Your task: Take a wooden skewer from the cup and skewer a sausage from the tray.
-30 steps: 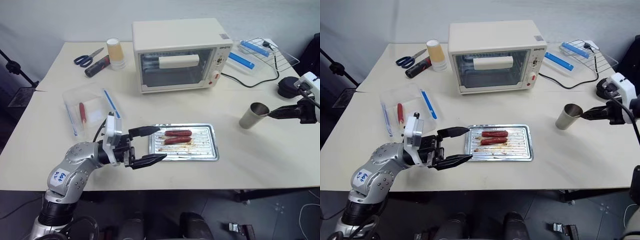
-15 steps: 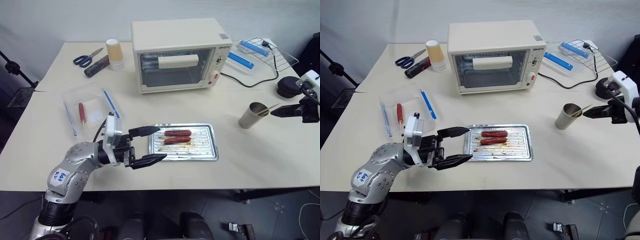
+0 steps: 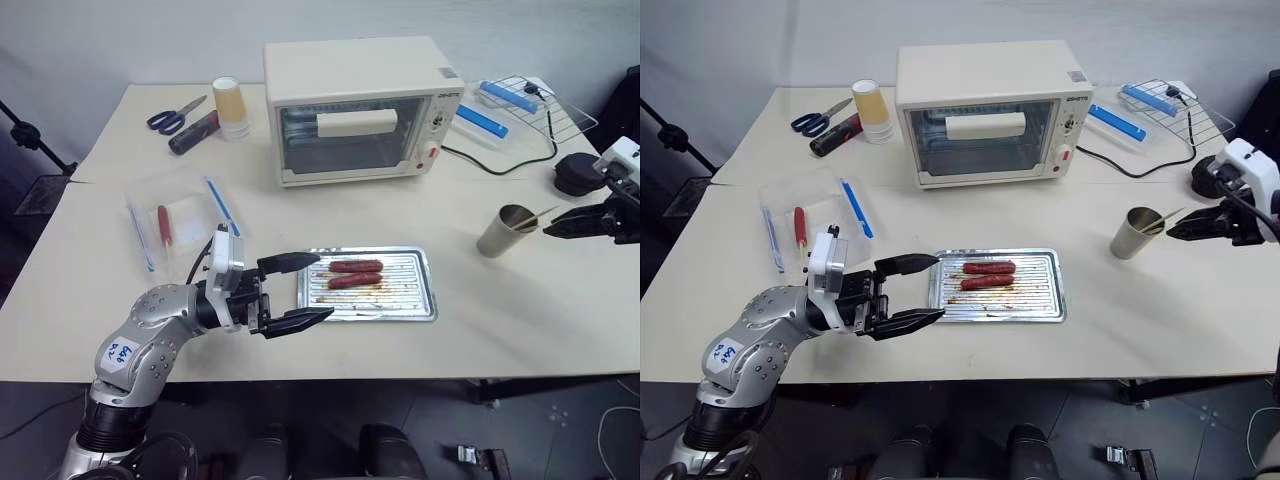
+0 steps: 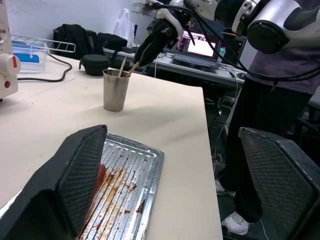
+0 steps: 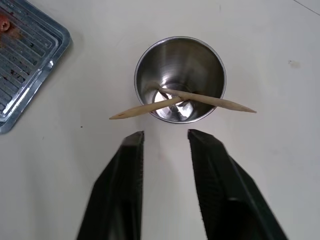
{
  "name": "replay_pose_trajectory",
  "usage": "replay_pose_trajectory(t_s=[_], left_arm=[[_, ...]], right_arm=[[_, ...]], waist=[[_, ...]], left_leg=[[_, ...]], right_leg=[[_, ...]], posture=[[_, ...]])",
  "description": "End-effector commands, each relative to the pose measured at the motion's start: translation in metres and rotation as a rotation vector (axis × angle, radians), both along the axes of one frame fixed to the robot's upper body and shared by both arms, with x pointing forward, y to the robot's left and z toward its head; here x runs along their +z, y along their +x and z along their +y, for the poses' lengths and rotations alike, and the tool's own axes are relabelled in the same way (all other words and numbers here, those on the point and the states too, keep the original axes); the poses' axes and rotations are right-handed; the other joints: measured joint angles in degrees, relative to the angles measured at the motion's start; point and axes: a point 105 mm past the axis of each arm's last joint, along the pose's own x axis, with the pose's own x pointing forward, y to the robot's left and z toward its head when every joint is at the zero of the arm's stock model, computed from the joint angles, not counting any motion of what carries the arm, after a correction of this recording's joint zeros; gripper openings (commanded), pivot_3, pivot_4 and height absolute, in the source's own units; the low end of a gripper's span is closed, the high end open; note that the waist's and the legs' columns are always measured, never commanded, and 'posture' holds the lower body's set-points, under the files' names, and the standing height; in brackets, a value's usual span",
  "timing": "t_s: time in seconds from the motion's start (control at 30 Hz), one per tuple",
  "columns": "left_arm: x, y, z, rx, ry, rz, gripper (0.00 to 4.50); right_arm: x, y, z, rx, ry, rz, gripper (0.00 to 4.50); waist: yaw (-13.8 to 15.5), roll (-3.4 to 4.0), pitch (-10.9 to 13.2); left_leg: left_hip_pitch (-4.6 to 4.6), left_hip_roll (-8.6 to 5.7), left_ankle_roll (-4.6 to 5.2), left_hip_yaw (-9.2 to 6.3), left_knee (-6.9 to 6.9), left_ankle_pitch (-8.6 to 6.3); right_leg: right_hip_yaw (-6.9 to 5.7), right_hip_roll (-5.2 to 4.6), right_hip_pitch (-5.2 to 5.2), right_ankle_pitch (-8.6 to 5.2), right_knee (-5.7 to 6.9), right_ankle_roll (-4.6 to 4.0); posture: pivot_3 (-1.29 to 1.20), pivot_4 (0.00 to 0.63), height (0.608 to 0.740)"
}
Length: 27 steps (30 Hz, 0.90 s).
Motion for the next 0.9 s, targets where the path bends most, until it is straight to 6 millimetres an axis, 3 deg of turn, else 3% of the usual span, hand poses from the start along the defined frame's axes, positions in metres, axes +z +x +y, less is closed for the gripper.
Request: replay_pose_trajectory(t_s=[0.03, 0.13, 0.47, 0.83, 0.9], left_arm=[[0.007, -0.005, -0.002, -0.015, -0.014, -0.028, 4.5], [0.007, -0.004, -0.002, -0.018, -0.014, -0.03, 4.5], [0.007, -0.004, -0.004, -0.023, -0.013, -0.033, 4.5], [0.007, -0.004, -0.002, -0.009, -0.014, -0.034, 4.5], [0.007, -0.004, -0.002, -0.008, -0.015, -0.035, 4.5]], right_arm=[[0.013, -0.005, -0.002, 0.021, -0.031, -0.04, 2.89], [0.013, -0.002, 0.006, 0.045, -0.023, -0.053, 3.85], [0.009, 0.006, 0.022, 0.09, -0.039, -0.073, 3.85], [0.004, 0.009, 0.022, 0.092, -0.058, -0.074, 0.19], [0.005, 0.009, 0.023, 0.094, -0.057, -0.077, 0.05]], waist=[[0.0, 0.0, 0.0], [0.01, 0.0, 0.0], [0.01, 0.0, 0.0], [0.02, 0.0, 0.0], [0.02, -0.02, 0.0]], left_leg=[[0.0, 0.0, 0.0, 0.0, 0.0, 0.0], [0.0, 0.01, 0.0, 0.0, 0.0, 0.0], [0.0, 0.01, 0.0, -0.02, 0.01, 0.0], [0.0, 0.01, 0.0, -0.02, 0.01, 0.0], [0.01, 0.01, 0.0, -0.02, 0.01, 0.0]], right_leg=[[0.0, 0.0, 0.0, 0.0, 0.0, 0.0], [0.0, 0.0, 0.0, 0.0, 0.0, 0.0], [0.0, -0.01, 0.0, 0.0, 0.02, 0.0], [0.0, -0.01, 0.0, 0.0, 0.02, 0.0], [-0.01, 0.0, 0.01, 0.0, 0.02, 0.0]], posture=[[0.0, 0.15, 0.74], [0.0, 0.15, 0.74], [0.0, 0.15, 0.74], [0.0, 0.15, 0.74], [0.0, 0.15, 0.74]])
